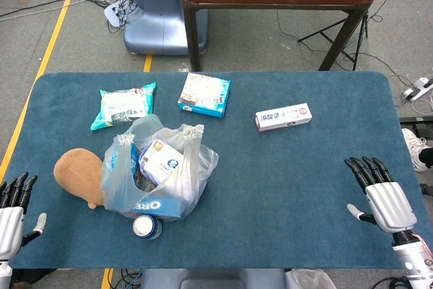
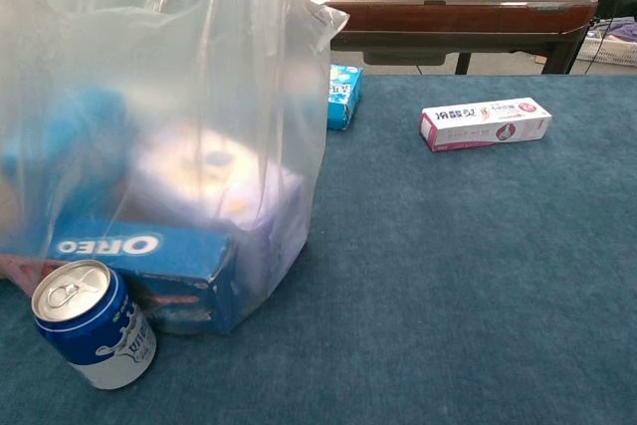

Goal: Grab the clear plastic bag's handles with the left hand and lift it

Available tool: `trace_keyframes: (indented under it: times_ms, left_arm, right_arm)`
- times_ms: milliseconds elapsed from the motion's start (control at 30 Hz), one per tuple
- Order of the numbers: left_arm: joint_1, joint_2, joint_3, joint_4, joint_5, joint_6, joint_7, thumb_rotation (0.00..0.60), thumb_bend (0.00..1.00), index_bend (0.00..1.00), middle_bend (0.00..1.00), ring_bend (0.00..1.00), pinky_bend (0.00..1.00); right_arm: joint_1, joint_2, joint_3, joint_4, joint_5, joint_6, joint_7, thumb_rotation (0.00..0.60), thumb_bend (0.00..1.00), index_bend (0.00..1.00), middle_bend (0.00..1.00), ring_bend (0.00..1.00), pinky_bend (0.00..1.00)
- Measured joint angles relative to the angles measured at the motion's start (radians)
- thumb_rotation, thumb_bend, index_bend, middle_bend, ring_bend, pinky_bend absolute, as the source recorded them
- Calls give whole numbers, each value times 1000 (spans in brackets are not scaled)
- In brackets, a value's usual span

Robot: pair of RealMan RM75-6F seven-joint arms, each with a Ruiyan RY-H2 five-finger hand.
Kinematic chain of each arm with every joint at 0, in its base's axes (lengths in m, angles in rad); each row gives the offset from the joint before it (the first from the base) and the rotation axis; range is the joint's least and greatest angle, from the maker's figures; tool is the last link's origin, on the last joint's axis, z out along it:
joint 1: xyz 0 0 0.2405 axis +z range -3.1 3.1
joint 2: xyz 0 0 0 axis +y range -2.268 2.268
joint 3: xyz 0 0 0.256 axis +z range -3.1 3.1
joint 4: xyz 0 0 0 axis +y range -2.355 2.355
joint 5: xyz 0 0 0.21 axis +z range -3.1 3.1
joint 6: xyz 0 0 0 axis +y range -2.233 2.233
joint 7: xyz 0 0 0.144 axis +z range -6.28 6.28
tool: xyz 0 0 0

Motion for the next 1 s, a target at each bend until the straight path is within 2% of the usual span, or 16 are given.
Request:
trace_keyframes:
  times_ms: [400,500,700,833,1000]
  left_arm:
    - [2,19,3,-4,6,4,-29,600,345,0,0,0,0]
    - [0,44,1,-18,9,-1,-80,600,305,0,0,0,0]
    - [-18,121,-8,-42,34,-22,-301,600,242,17,1,5,0]
    - [-41,183,-15,-49,75,-36,-537,598,229,64,33,38,0]
    - [-83,265,-21,-59,140,-58,-820,528,225,110,86,81,0]
  right_arm:
    - [0,4,0,-3,-10,11,1,600,189,0,91,0,50]
    - [-1,5,-1,-2,-19,18,7,600,189,0,91,0,51]
    - [-6,7,-3,2,-28,31,13,600,189,0,91,0,50]
    - [-7,7,-5,1,-31,35,13,600,189,0,91,0,50]
    - [-8,8,-6,-2,-33,37,11,600,189,0,91,0,50]
